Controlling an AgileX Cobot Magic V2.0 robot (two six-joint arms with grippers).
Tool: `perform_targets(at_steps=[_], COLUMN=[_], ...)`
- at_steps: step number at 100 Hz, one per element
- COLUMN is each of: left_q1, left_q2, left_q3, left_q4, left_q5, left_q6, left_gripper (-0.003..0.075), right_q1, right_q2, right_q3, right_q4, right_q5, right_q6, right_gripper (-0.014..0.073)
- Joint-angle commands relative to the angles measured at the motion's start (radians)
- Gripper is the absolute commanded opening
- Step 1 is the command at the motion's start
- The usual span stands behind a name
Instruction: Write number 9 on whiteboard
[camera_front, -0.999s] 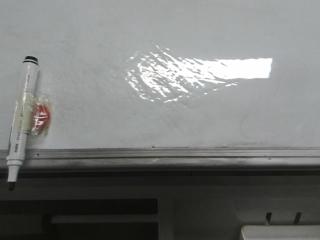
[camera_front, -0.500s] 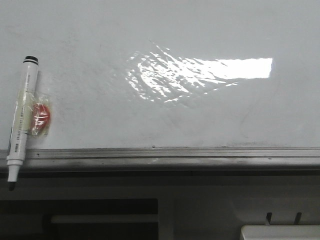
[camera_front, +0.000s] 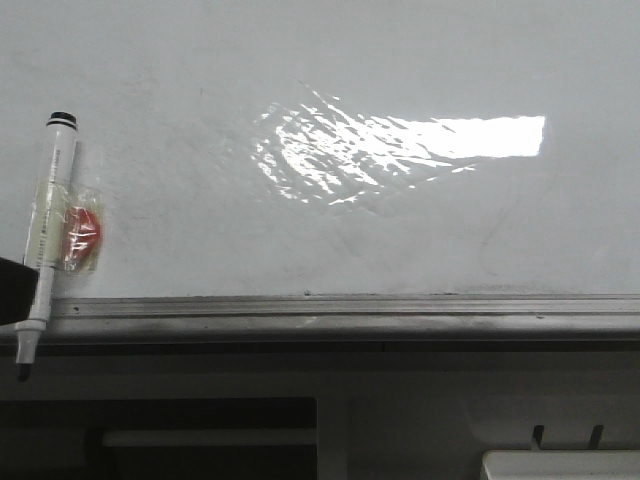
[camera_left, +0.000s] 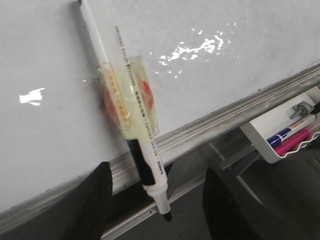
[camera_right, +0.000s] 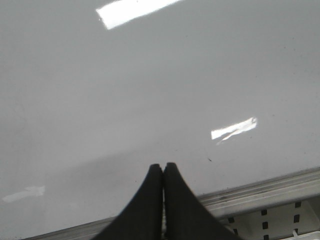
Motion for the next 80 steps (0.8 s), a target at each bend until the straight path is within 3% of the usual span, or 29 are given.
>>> perform_targets(at_steps=[1, 41, 51, 63, 71, 80], left_q1=[-0.01, -0.01, -0.01, -0.01, -0.01, -0.01], left_q2=[0.043, 0.198, 0.2, 0.2, 0.2, 0.2], left_q3=[-0.05, -0.084, -0.084, -0.084, -0.084, -0.084], left_q4=[-0.005, -0.046, -0.046, -0.046, -0.046, -0.046], left_q5=[-0.079, -0.134, -0.134, -0.134, -0.13, -0.127], left_q6=[-0.001, -0.003, -0.003, -0.003, -0.003, -0.003], left_gripper=[0.0367, 0.0358, 0.0241, -0.0014, -0.002, -0.002], right_q1=[-0.005, -0.005, -0.005, 0.0, 0.036, 0.106], right_q2=[0.018, 0.018, 0.018, 0.033, 0.064, 0.11], right_q3=[-0.038, -0.038, -0.038, -0.042, -0.068, -0.1], right_q4=[-0.001, -0.001, 0.045, 0.07, 0.07, 0.07], right_q5=[-0.068, -0.099, -0.099, -0.054, -0.032, -0.003], right_q6=[-0.006, -0.006, -0.006, -0.006, -0.032, -0.15], right_gripper=[-0.0069, -0.0069, -0.0069, -0.0069, -0.0069, -0.0069])
